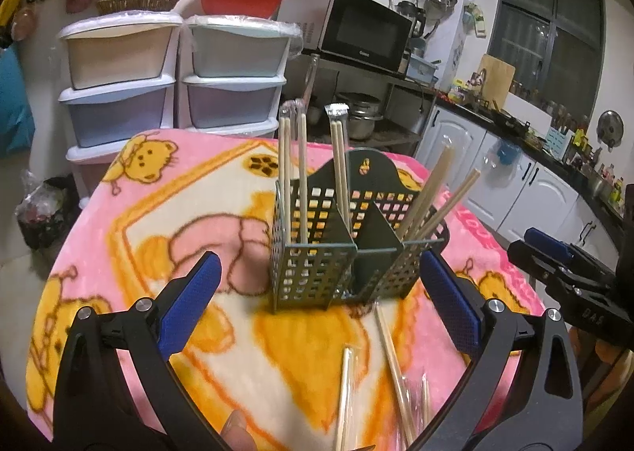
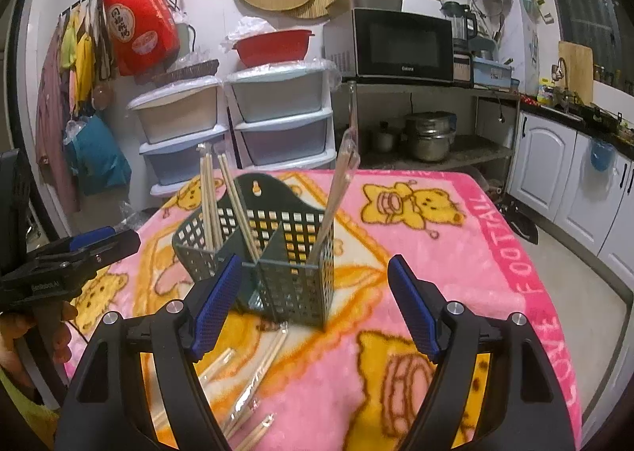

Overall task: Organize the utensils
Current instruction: 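Withdraw both open tools from the caddy toward the chopsticks on the blanket, then lower the left tool onto a wrapped chopstick while the right tool closes on another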

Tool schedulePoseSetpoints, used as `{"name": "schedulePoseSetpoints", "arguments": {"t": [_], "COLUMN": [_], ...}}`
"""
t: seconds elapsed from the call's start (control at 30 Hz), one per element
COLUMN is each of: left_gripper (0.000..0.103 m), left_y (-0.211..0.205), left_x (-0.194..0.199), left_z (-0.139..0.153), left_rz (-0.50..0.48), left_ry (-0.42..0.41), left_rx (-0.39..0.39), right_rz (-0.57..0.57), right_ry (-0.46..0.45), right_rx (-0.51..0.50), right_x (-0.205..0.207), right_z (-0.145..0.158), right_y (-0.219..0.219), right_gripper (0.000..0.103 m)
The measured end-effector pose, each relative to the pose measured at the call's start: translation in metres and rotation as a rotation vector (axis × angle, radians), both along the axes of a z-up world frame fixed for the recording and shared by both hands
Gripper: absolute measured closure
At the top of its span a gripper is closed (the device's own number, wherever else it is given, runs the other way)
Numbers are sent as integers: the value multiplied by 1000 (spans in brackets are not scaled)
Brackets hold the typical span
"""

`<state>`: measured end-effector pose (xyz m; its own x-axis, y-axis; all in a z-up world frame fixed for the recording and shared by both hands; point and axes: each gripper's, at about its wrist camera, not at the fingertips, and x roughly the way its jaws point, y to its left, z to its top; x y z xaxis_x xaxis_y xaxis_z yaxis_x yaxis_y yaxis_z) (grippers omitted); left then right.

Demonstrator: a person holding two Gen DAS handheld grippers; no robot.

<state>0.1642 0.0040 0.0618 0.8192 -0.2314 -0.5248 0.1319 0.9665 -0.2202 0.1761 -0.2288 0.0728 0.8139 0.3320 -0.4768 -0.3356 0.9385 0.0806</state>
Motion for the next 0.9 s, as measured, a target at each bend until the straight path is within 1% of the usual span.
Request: {"name": "schedulePoseSetpoints", "arguments": {"t": [0.27, 0.37, 0.57, 0.73, 0.9], "left_gripper": [11, 11, 11, 15, 21], "left_y": [-13, -17, -29, -39, -49], "left_x": [-5, -4, -1, 3, 10], "left_z": [-19, -25, -37, -44, -54], "left_rz": [-56, -72, -103, -125, -150], "left_ry": [58, 76, 116, 143, 179], "left_rx": [1, 4, 9, 13, 9], "right_rz": [22, 36, 53, 64, 82], "right_ry": [77, 112, 168, 202, 245], "right_rx": [-12, -22, -46, -55, -40], "right_x": [-3, -5, -9, -10, -11], "right_z": [-21, -32, -52, -65, -78], "right_y": [-4, -4, -5, -5, -5], "right_gripper": [30, 35, 38, 40, 41]}}
